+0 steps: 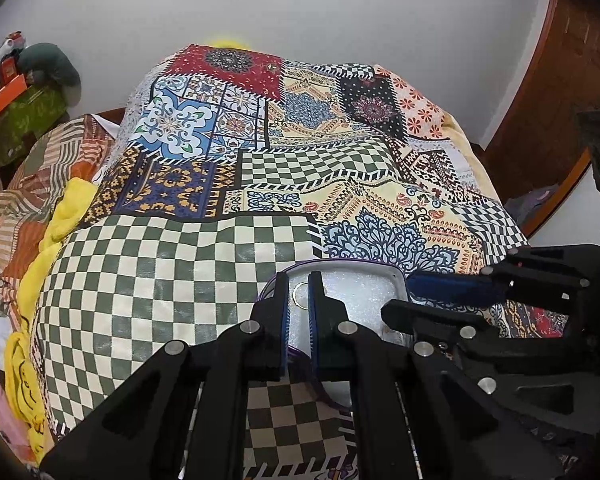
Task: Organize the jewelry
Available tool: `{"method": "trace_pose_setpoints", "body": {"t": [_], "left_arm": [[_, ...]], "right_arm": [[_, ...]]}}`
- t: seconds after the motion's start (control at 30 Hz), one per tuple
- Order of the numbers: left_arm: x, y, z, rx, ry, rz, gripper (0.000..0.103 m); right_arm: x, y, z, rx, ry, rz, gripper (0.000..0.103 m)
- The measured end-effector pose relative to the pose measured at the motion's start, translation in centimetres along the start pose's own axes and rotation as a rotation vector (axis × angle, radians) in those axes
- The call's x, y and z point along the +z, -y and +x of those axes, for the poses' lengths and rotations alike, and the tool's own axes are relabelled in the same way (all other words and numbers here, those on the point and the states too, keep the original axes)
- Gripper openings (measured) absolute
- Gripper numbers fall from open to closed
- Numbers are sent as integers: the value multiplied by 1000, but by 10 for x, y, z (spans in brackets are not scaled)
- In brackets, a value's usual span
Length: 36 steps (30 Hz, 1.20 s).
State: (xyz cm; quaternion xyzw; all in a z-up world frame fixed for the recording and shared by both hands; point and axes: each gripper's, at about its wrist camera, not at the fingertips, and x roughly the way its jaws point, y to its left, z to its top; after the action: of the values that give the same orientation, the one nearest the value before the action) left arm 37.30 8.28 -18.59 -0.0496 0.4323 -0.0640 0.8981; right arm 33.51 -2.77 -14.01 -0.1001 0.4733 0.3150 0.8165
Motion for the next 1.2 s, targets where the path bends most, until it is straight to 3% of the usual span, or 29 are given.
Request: {"method": "trace_pose_setpoints", "body": {"t": [0.07, 0.13, 0.67, 1.2], "left_arm": [[0, -1, -5, 0, 4, -9, 21], [1, -3, -13, 8, 23, -16, 27], [-19, 16, -81, 39, 82, 25, 27], [-71, 55, -116, -8, 59, 55, 27]], "right_arm": [[0, 1, -6, -3, 20, 10, 32], [0, 2, -10, -5, 31, 17, 32], [-29, 8, -84, -102, 147, 63, 32], [-89, 10, -136, -181, 210, 91, 32]]}}
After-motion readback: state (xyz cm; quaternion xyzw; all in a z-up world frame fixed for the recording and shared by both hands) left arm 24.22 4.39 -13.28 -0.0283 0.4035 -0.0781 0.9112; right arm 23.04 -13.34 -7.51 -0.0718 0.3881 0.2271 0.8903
